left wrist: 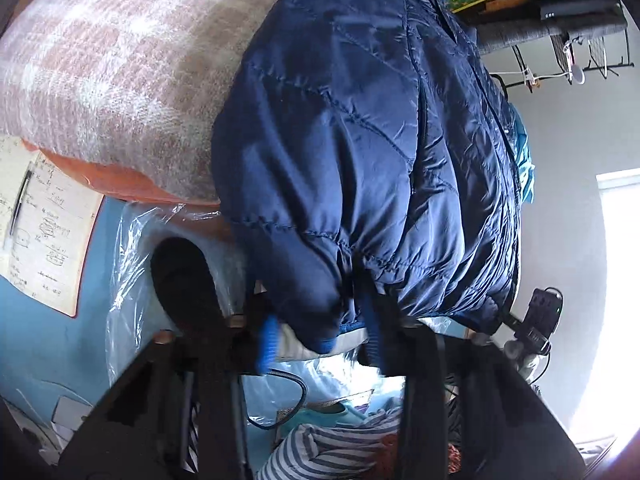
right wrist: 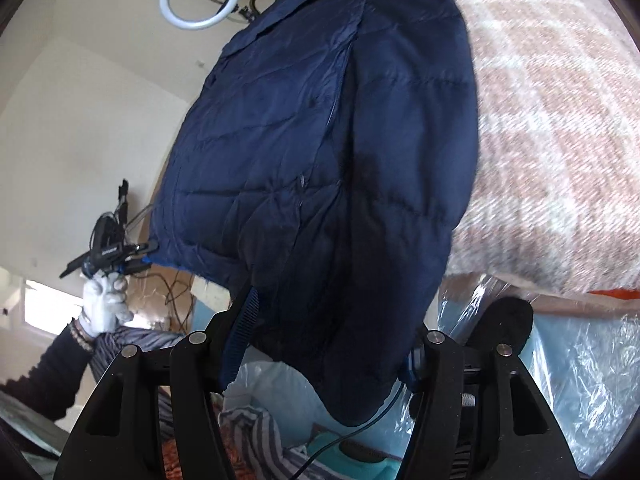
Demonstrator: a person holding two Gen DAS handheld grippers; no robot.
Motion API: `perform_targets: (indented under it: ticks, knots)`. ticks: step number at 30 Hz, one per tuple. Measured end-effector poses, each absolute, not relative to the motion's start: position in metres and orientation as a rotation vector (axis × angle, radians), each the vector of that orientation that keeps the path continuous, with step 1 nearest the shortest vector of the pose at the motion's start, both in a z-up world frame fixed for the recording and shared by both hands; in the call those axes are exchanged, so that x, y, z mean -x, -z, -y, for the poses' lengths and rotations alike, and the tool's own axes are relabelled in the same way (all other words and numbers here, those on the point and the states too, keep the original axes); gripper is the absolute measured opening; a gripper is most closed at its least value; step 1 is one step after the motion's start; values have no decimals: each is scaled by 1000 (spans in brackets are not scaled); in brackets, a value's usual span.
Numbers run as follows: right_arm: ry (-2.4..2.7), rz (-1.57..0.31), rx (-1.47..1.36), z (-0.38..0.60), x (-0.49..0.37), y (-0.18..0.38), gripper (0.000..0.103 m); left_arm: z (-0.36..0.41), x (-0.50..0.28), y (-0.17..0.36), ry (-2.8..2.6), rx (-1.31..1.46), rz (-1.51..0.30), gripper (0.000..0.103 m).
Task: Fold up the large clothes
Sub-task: 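Grasp the jacket hem with both tools and lift it, then fold the held hem up toward the collar with both tools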
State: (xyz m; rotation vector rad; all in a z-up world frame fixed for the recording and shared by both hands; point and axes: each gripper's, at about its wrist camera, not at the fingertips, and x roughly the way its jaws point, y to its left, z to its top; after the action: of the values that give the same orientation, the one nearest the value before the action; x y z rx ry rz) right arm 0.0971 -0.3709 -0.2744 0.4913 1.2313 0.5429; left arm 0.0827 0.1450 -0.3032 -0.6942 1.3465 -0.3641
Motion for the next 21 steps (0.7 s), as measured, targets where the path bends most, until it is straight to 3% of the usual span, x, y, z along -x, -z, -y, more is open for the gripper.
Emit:
perform_targets:
  ticks: [2, 3, 6, 21]
  knots:
    - [-573, -1254, -467, 364, -96, 275, 35, -145, -84, 300, 363, 693, -1335, 14]
    - [-585, -1256, -465, 362, -95, 275, 22, -144, -85, 297, 359, 685, -1329, 13]
    - [-589, -1244, -458, 362, -92, 269, 10, -137, -87, 280, 372, 643, -1284, 9]
    - [-631, -972, -546, 400, -106, 167, 5, -123, -140, 157, 449, 674, -961, 7]
